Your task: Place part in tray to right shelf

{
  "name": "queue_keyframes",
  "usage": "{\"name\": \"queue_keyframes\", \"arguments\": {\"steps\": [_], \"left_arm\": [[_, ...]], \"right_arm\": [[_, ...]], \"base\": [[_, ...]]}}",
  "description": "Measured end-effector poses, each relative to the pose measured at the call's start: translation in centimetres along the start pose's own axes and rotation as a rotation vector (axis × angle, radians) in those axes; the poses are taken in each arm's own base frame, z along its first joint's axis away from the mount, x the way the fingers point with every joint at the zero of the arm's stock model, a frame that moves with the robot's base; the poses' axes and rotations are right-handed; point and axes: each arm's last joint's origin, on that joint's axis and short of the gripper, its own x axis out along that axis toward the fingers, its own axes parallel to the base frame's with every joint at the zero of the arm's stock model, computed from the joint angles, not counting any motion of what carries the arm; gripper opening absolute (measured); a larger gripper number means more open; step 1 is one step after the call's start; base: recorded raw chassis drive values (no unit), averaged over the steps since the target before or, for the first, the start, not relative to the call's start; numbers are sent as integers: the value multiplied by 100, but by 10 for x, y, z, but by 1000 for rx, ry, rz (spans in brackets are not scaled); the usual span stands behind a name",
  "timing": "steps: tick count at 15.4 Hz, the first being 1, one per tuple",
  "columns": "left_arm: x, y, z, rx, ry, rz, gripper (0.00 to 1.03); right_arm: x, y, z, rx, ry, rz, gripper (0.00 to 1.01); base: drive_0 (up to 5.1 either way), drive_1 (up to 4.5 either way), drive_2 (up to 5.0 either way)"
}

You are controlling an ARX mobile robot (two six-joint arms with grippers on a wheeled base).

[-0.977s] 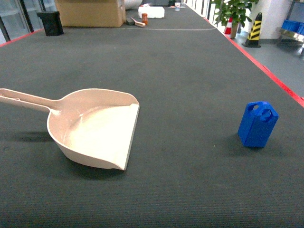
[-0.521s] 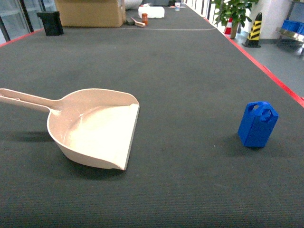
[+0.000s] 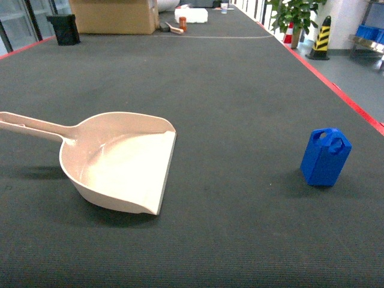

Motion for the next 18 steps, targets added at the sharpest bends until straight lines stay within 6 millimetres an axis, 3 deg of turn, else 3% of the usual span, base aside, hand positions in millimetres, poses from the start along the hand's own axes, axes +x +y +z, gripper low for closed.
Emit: {"name": "queue_keyframes", "arguments": {"steps": [18], "left_arm": [[0, 0, 0, 0, 0, 0, 98]], "right_arm": [[0, 0, 0, 0, 0, 0, 98]], "base": [[0, 0, 0]]}}
